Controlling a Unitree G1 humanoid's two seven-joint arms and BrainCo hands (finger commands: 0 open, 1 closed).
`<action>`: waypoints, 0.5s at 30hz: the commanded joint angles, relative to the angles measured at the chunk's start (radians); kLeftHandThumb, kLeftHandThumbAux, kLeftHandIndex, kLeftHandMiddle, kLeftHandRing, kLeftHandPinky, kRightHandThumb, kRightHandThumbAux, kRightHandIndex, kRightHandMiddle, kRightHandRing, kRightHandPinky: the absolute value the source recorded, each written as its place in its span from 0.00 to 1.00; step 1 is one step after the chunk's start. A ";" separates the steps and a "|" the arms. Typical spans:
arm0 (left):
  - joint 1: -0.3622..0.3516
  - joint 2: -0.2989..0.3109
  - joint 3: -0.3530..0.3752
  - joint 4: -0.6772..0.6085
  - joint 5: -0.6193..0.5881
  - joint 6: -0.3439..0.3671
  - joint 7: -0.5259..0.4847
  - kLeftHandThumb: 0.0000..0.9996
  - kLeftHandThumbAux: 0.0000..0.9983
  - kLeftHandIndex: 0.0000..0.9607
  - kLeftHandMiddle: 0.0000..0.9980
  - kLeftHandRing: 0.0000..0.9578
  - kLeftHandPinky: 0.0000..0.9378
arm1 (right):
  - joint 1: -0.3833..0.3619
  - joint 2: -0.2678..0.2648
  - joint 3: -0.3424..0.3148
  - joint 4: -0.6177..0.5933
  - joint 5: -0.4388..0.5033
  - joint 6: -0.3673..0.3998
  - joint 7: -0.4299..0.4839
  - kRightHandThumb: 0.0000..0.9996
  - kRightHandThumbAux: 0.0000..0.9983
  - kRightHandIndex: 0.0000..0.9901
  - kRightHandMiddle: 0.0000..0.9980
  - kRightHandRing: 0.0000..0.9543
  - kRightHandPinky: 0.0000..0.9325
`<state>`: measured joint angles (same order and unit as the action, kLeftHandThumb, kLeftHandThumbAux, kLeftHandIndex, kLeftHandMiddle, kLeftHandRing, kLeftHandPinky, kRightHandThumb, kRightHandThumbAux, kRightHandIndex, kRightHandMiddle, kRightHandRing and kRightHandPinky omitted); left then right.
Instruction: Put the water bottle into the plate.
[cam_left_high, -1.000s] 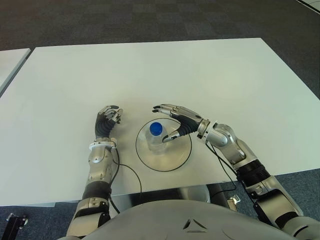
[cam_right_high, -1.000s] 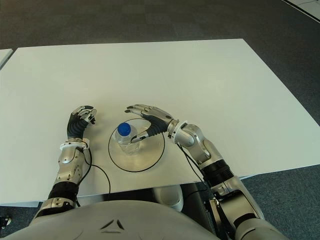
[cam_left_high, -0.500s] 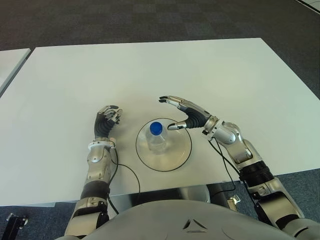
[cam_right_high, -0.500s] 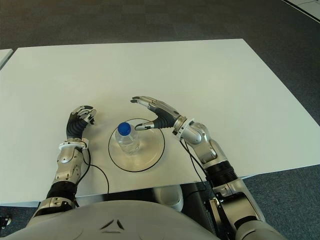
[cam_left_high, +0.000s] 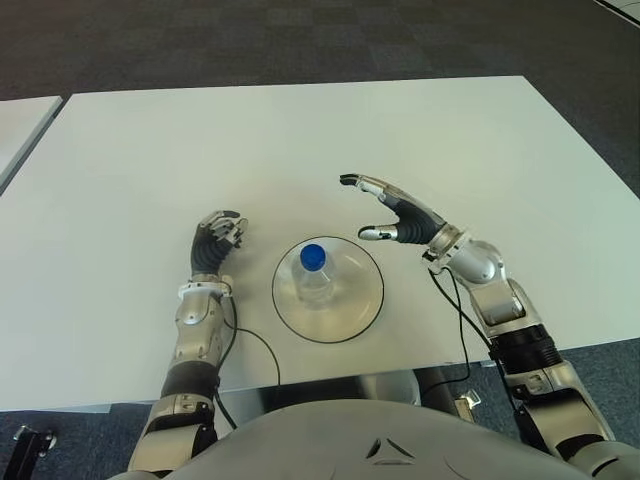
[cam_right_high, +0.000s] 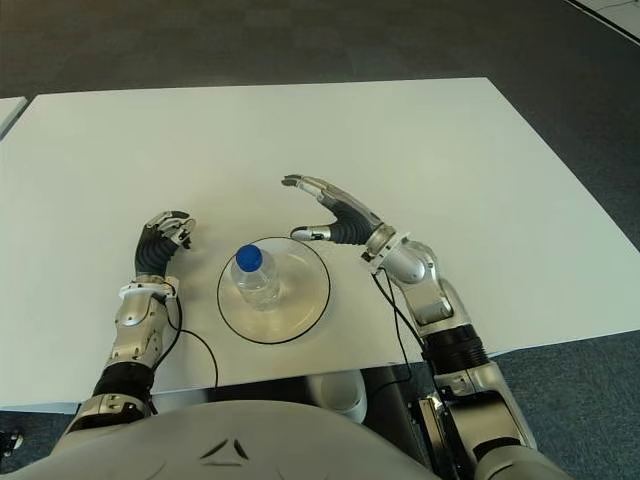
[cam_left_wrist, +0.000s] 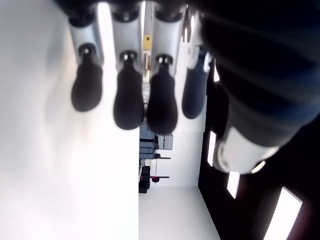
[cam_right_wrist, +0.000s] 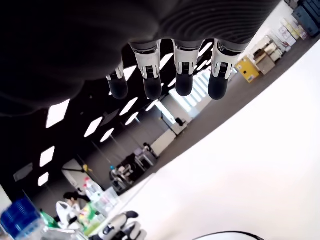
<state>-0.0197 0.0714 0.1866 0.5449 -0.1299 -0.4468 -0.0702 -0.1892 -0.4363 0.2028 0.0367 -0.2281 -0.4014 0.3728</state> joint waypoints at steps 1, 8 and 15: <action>0.012 -0.007 0.008 -0.003 -0.011 0.054 0.011 0.71 0.72 0.45 0.70 0.72 0.71 | 0.025 -0.010 -0.039 -0.007 0.055 0.030 0.020 0.50 0.22 0.00 0.00 0.00 0.00; 0.013 -0.014 0.010 -0.004 -0.008 0.035 0.014 0.71 0.72 0.45 0.69 0.71 0.71 | 0.042 0.010 -0.080 -0.006 0.034 0.028 -0.041 0.43 0.27 0.00 0.00 0.00 0.00; 0.015 -0.012 0.008 -0.001 -0.003 0.023 0.012 0.71 0.72 0.45 0.69 0.71 0.71 | 0.065 0.061 -0.109 -0.005 -0.018 0.026 -0.168 0.36 0.38 0.00 0.00 0.00 0.08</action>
<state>-0.0189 0.0640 0.1894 0.5279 -0.1373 -0.4302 -0.0672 -0.1481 -0.4091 0.1070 0.0268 -0.2119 -0.3805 0.2706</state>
